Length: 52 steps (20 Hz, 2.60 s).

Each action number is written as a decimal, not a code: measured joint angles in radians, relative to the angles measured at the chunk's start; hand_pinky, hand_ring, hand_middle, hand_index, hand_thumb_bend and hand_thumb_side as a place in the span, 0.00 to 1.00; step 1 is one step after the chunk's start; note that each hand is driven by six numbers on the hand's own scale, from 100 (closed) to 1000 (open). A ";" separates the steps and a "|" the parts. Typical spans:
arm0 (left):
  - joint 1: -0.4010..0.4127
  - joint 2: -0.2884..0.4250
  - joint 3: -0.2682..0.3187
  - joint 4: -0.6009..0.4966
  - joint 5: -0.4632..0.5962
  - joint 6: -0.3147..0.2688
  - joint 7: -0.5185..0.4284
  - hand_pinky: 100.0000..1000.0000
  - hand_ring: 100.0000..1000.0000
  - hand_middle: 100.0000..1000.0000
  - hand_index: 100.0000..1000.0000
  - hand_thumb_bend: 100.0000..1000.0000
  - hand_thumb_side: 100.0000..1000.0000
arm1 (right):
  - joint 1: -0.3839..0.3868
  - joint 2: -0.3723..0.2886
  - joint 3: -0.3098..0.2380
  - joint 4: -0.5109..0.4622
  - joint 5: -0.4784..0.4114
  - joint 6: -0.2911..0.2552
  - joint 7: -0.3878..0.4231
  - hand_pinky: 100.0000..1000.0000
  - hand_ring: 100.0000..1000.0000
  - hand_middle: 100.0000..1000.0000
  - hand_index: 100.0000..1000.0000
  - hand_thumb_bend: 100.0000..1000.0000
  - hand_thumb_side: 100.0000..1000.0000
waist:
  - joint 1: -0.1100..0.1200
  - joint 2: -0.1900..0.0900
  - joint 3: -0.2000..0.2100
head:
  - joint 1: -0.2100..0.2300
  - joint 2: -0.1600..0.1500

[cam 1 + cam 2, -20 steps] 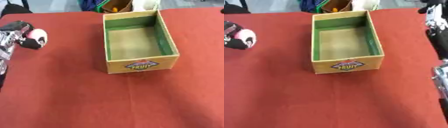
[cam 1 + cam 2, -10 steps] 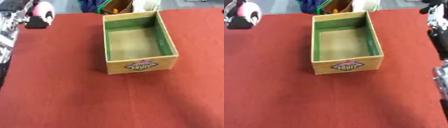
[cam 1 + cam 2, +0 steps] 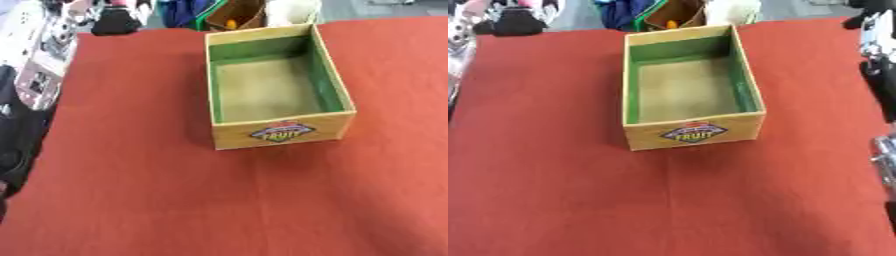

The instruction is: Pick up objects on the table and place them in the box.

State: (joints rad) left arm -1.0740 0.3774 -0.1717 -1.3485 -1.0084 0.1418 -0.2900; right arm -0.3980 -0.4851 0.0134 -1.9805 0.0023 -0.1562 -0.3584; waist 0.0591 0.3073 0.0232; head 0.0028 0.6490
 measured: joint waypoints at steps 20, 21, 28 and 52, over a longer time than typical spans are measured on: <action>-0.039 -0.223 -0.126 0.145 -0.106 -0.076 0.041 0.34 0.48 0.40 0.52 0.00 0.42 | -0.054 0.015 0.030 0.000 -0.030 -0.004 0.036 0.49 0.61 0.54 0.76 0.00 0.44 | 0.001 0.000 -0.064 | -0.005 0.020; -0.037 -0.228 -0.128 0.158 -0.110 -0.077 0.032 0.34 0.48 0.40 0.50 0.00 0.42 | -0.054 0.015 0.030 0.000 -0.030 -0.005 0.037 0.49 0.61 0.54 0.76 0.00 0.44 | 0.001 0.000 -0.064 | -0.005 0.020; -0.037 -0.265 -0.127 0.277 -0.162 -0.100 -0.009 0.42 0.54 0.49 0.59 0.00 0.38 | -0.068 0.025 0.030 0.000 -0.032 -0.005 0.038 0.49 0.61 0.54 0.76 0.00 0.44 | 0.006 0.007 -0.078 | 0.005 0.017; -0.035 -0.290 -0.103 0.347 -0.399 -0.186 -0.041 0.67 0.83 0.79 0.94 0.95 0.72 | -0.067 0.039 0.023 0.000 -0.032 -0.007 0.023 0.49 0.61 0.54 0.76 0.00 0.44 | 0.013 0.019 -0.079 | -0.006 -0.001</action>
State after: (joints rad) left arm -1.1087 0.0876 -0.2743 -1.0019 -1.4070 -0.0443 -0.3313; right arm -0.4649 -0.4461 0.0366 -1.9805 -0.0298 -0.1628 -0.3355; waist 0.0716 0.3263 -0.0556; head -0.0035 0.6485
